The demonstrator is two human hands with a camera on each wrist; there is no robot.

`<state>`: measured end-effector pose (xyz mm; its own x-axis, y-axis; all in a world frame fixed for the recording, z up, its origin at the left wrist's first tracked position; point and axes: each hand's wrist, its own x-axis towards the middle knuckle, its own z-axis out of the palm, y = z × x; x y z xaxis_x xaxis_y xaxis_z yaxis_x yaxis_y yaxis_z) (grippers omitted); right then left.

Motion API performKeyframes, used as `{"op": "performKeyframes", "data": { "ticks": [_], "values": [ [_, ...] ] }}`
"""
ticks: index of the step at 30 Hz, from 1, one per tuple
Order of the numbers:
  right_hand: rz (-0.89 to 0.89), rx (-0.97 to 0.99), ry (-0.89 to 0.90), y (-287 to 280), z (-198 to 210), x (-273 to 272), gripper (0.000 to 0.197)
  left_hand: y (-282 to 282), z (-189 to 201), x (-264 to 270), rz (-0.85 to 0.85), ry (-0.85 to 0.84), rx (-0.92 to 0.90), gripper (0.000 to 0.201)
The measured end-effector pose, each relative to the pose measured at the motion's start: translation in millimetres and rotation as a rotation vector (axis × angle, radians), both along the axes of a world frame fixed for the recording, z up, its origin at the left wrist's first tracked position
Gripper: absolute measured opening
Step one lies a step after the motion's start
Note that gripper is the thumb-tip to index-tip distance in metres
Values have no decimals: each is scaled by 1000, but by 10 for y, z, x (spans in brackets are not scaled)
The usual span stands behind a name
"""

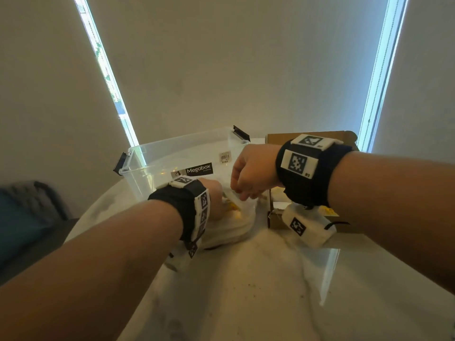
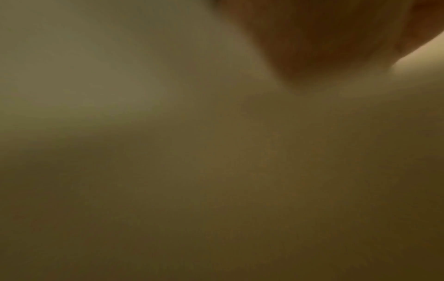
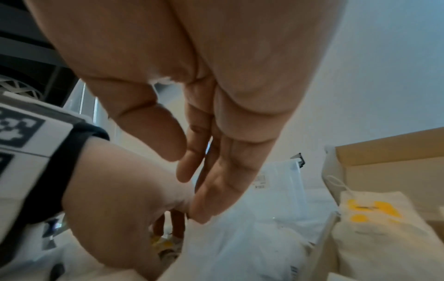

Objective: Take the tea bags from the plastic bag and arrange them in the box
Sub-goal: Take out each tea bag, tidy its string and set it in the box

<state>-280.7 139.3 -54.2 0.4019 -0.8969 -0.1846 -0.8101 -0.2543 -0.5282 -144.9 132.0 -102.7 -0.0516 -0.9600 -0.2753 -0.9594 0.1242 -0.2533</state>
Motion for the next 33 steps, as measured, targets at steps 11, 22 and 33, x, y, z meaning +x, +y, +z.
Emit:
{"op": "performKeyframes", "data": {
  "ticks": [11,22,33],
  "values": [
    [142,-177,444,91,-139,223,34,-46,8,137,31,103,-17,35],
    [93,-15,427,-128,-225,253,41,-25,-72,208,-35,192,2,37],
    [46,-14,368,-126,-112,143,33,119,14,420,11,585,-77,59]
  ]
}}
